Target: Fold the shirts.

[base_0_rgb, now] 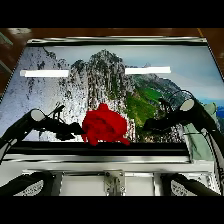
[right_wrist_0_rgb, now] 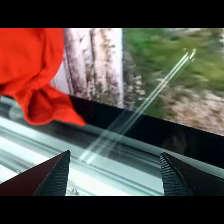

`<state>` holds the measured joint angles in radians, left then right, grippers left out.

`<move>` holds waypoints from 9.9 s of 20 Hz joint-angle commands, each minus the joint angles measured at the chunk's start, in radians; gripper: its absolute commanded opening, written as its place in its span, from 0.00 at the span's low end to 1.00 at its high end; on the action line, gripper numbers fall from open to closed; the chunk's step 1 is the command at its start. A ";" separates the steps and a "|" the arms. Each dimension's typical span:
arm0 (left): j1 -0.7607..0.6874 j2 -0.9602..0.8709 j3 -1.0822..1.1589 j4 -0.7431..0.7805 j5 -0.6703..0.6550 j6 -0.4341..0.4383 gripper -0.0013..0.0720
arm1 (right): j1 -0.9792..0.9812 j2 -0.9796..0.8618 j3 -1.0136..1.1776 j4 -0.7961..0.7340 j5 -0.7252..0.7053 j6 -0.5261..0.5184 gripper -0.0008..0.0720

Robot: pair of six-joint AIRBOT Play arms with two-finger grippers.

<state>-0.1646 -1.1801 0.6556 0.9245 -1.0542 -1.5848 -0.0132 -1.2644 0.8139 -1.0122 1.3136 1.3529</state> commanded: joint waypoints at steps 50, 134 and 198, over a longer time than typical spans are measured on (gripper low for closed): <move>0.358 0.479 1.186 0.240 -0.103 0.107 0.07 | -0.015 0.574 0.841 -0.336 -0.240 0.005 0.09; 0.005 -0.159 0.341 -0.208 -0.131 0.232 0.07 | -0.308 -0.368 0.813 -0.273 0.066 0.148 0.87; 0.233 0.241 0.638 -0.005 0.166 0.401 0.07 | 0.008 -0.056 0.807 -0.287 0.041 0.305 0.09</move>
<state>0.0669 -0.8658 1.4349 0.9127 -1.0096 -1.1790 -0.0044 -1.1946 1.6836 -1.3258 1.5402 1.6463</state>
